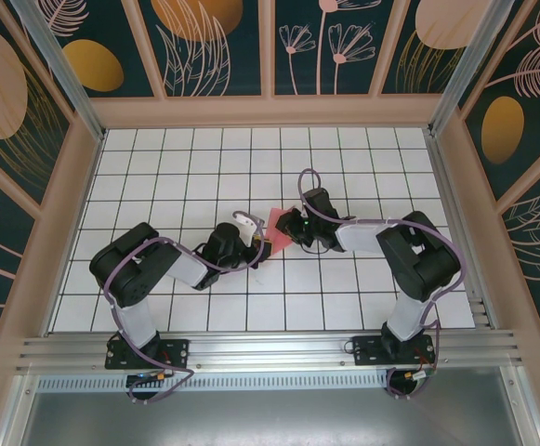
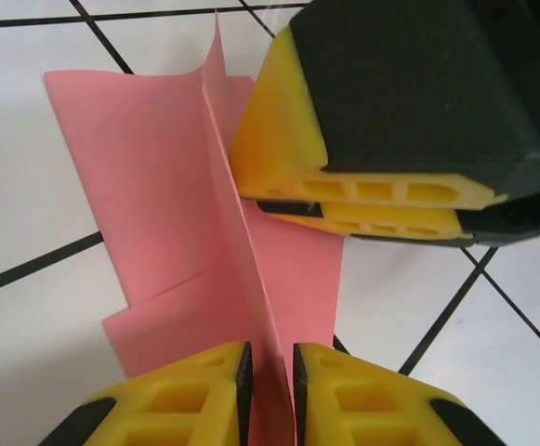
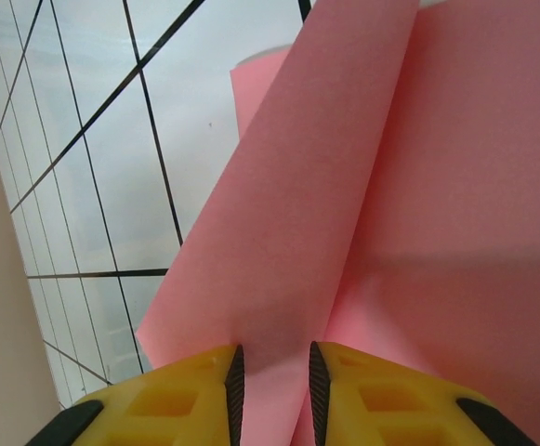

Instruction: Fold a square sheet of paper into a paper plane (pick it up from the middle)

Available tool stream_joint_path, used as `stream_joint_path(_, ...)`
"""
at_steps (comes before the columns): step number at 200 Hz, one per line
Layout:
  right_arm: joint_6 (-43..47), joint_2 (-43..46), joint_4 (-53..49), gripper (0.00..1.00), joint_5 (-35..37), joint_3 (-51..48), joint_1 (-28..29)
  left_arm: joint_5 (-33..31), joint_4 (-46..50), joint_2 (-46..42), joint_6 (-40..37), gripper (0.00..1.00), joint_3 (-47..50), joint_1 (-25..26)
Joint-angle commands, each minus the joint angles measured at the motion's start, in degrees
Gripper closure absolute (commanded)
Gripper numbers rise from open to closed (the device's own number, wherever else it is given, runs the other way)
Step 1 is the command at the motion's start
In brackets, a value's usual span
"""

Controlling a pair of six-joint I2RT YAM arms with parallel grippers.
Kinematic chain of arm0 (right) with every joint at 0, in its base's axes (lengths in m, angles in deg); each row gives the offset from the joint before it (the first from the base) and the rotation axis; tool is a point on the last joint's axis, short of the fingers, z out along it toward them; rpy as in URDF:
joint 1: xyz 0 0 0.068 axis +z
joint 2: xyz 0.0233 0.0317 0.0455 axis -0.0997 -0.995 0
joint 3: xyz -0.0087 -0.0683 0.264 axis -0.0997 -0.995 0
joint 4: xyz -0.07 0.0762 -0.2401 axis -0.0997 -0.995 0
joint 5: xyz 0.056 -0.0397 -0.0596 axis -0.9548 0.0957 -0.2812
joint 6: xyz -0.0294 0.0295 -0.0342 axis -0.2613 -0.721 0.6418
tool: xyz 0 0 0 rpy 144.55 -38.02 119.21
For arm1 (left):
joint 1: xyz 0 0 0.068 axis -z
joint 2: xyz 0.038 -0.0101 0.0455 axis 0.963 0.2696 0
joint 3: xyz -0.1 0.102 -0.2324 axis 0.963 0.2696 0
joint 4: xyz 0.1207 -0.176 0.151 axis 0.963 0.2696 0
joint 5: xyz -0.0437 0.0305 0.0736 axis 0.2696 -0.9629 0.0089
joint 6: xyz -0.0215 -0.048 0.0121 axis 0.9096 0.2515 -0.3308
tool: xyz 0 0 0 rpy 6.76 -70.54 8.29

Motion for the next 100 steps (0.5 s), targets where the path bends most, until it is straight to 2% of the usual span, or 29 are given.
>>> stream_joint_path(1,0.3,-1.1,1.7,0.7,-1.2,-0.3,-0.4,2.1,2.3,0.7,2.3,0.75,-2.0,-0.7)
stream_joint_path(45,0.4,-1.7,1.7,0.67,-1.2,-0.5,-0.4,2.7,5.9,0.6,4.0,0.69,-4.3,-1.9)
stream_joint_path(100,0.4,-1.7,1.8,0.66,-1.2,-0.6,-0.5,2.9,12.5,2.0,4.3,0.7,-7.6,-2.5)
